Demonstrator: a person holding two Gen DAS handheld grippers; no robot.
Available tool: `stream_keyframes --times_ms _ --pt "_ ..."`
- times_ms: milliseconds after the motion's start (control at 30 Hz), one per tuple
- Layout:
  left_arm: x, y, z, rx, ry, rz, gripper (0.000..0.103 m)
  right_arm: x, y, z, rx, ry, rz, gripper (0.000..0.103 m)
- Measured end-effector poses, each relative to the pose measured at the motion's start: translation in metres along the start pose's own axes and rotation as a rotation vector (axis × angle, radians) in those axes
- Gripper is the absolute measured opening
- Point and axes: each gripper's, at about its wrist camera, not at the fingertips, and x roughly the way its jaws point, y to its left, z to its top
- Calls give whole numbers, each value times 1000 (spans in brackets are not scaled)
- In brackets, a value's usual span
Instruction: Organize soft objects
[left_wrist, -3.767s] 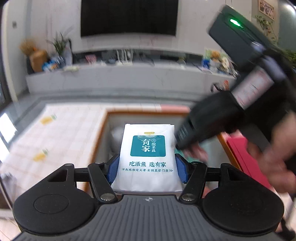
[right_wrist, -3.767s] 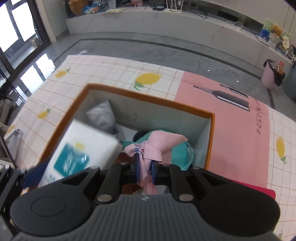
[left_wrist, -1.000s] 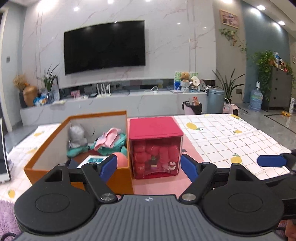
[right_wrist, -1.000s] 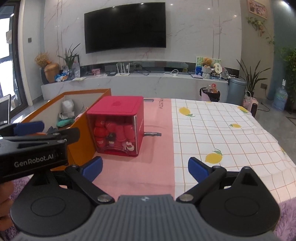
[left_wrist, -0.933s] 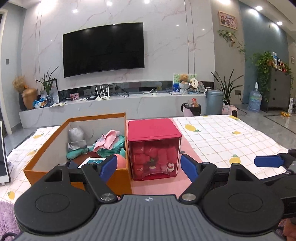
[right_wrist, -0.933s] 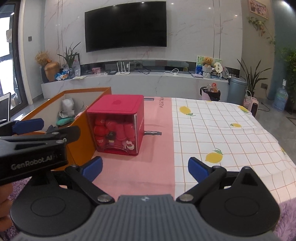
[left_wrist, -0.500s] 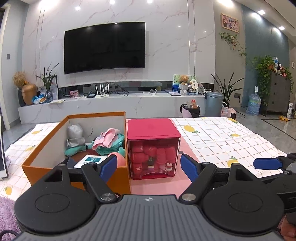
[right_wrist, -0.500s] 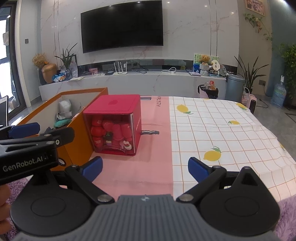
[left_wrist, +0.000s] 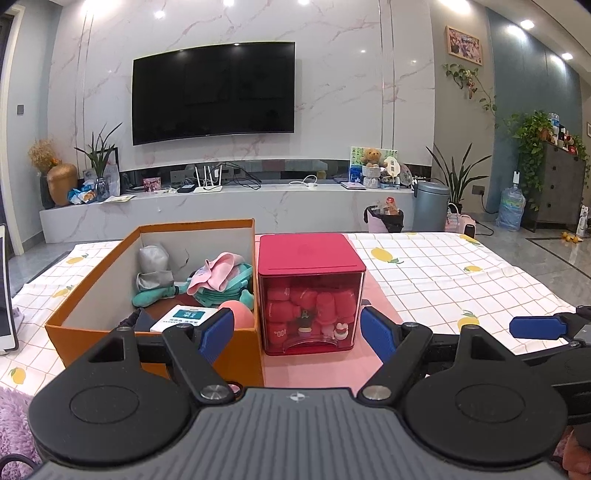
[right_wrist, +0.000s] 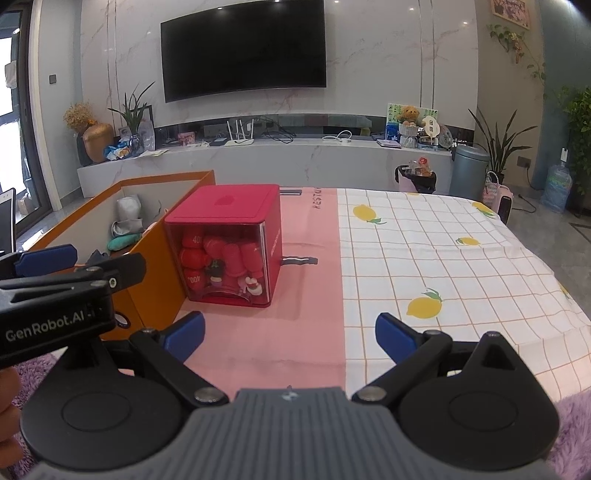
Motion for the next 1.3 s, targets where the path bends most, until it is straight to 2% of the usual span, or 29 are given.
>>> stream_keyframes --times_ms 600,767,1300 --pt "6 3 -1 -18 42 -2 92 4 1 -2 -10 27 -3 97" --pt "6 2 -3 3 22 25 92 5 2 -2 -15 29 2 97" --pt "8 2 -8 20 28 47 92 7 3 -4 -22 46 12 96"
